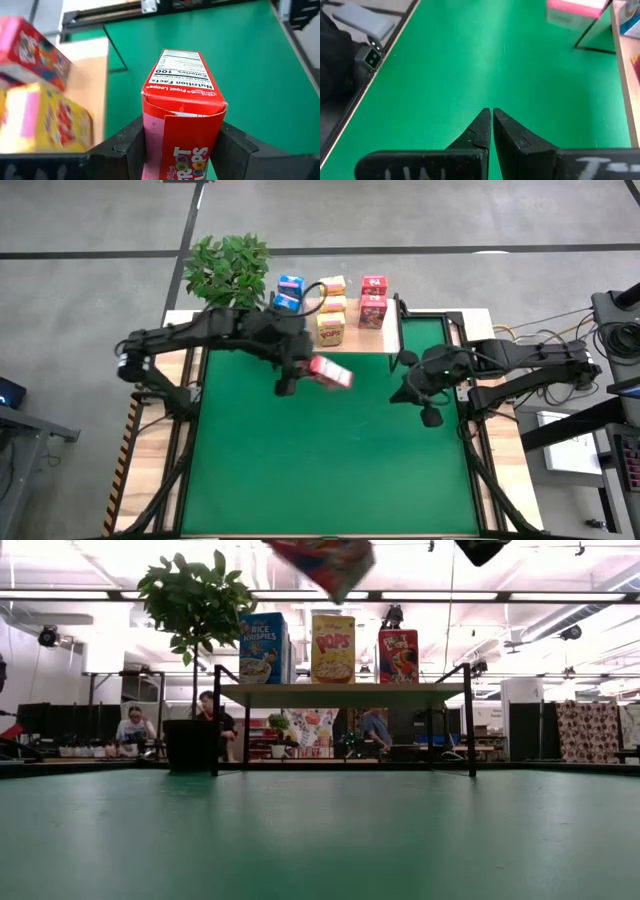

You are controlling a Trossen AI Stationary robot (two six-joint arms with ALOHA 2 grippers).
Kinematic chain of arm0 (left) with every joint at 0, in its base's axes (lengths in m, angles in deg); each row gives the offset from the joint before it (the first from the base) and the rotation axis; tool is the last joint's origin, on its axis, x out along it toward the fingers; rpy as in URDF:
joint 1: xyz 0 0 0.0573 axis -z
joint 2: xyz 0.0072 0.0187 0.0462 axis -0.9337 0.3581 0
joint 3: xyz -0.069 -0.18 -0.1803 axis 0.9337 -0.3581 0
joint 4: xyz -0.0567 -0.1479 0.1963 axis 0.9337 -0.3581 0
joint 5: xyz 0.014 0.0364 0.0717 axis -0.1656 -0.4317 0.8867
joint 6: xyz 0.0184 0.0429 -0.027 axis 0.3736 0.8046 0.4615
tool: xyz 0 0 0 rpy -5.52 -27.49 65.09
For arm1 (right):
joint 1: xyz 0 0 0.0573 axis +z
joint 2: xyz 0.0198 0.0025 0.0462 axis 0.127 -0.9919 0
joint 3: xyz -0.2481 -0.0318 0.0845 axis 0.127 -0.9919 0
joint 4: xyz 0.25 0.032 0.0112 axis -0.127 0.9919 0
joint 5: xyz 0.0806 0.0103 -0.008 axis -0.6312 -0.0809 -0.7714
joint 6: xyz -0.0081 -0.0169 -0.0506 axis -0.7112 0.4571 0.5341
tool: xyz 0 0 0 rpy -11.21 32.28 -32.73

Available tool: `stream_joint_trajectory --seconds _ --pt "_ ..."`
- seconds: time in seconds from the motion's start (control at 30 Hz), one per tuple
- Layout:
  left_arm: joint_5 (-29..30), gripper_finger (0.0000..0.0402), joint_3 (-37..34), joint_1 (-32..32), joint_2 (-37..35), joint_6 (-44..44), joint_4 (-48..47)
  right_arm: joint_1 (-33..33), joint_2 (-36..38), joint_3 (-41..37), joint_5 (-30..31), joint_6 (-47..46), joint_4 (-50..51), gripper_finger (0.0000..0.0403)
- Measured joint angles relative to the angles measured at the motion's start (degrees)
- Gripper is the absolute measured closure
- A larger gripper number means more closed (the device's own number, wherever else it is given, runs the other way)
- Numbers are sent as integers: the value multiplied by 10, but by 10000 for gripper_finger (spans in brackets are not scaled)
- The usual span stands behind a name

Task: Stack cereal on shelf
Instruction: Put the red cereal box on the shelf

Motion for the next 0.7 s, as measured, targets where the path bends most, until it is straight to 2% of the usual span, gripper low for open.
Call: stream_joint_trajectory --seconds 0.23,0.47,0.5,0.7 --pt "9 239 143 -21 122 60 -11 0 64 -63 0 9 -50 394" --pt "9 239 287 -43 222 67 -24 0 98 -90 -1 11 -55 394" --pt "9 239 300 -45 233 67 -26 0 99 -91 -1 11 -55 394" --pt "11 239 270 -65 239 74 -1 0 103 -92 -1 21 -56 394"
